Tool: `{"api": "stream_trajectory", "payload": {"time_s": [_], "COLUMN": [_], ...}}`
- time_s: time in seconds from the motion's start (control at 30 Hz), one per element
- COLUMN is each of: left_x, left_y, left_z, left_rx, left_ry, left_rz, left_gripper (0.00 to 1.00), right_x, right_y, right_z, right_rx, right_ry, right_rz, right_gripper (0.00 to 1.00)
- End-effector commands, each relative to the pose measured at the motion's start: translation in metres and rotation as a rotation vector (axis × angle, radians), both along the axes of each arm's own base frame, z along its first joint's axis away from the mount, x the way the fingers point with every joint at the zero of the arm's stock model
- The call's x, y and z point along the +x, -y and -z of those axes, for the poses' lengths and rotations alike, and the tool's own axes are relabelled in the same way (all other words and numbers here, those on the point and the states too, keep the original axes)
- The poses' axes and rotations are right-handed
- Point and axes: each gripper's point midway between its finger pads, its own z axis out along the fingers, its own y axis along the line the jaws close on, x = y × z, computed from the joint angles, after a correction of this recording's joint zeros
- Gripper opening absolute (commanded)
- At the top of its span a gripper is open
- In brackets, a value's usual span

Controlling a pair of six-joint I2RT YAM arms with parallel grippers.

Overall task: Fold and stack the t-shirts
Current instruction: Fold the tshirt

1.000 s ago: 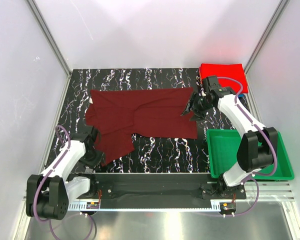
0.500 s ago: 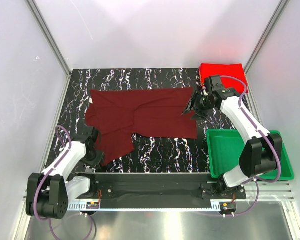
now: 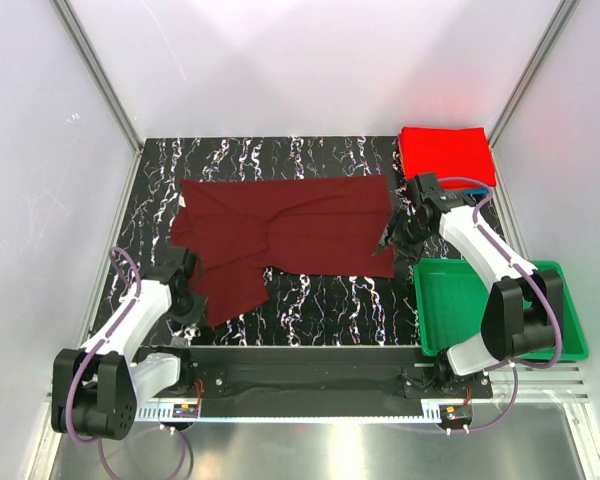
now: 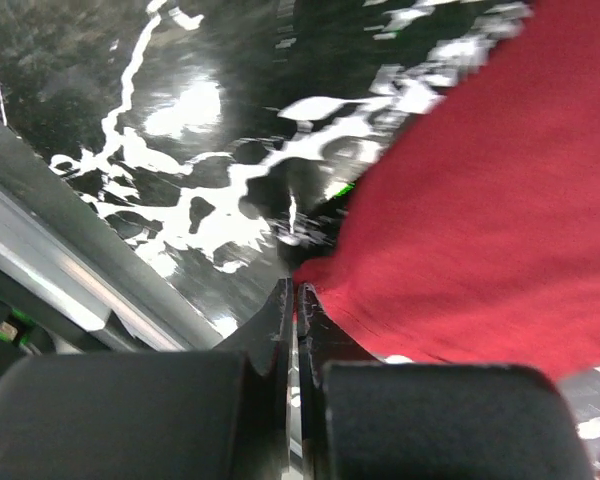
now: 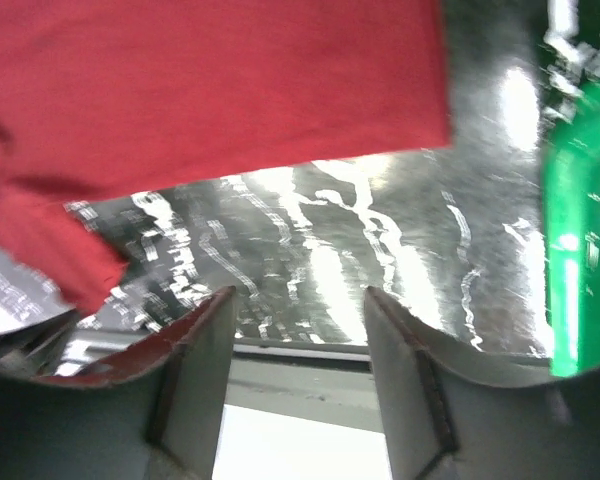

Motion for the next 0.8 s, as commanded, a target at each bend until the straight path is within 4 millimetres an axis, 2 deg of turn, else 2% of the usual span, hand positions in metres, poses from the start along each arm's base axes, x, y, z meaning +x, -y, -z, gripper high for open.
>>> {"api": "stream_trajectory", "payload": {"time_s": [0.0,0.13,0.23,0.4,0.53,0.77], "left_x": [0.032,0.044,0.05,0.058,0.066,0.07], "left_y": [-0.002,0.002,-0.002,-0.007,-0.01,-0.018], "left_z": [-0.033,-0.047,-0.055,-0.063,-0.07,-0.08], "left_rx": [0.019,0.003,0.028,0.035,0.034,0.043], "left_ry": [0.12,0.156,0.163,0.18,0.198,0.212], "left_rz": [0.021,0.031,0.039,0.044,0.044,0.046], "left_gripper": [0.0,0.0,0.0,0.0,0.0,0.0], "right_x": [-0.011,-0.015,-0.015,-0.001,0.015,0.014], "right_y": [0.016,0.022,0.03,0.04,0.045,0.049], "right_z": [0.006,0.029,0.045,0.061,0.067,0.088], "right_rx": [-0.079,-0.116,-0.161,-0.227,-0.262,-0.311], "right_ry": [-0.009,-0.062,-0.09,-0.097,-0.061,-0.086], "right_rz": [0.078,0.121,0.183,0.28,0.326,0.365], "right_gripper": [0.58,0.55,0.54,0.5,0.5,0.49]}}
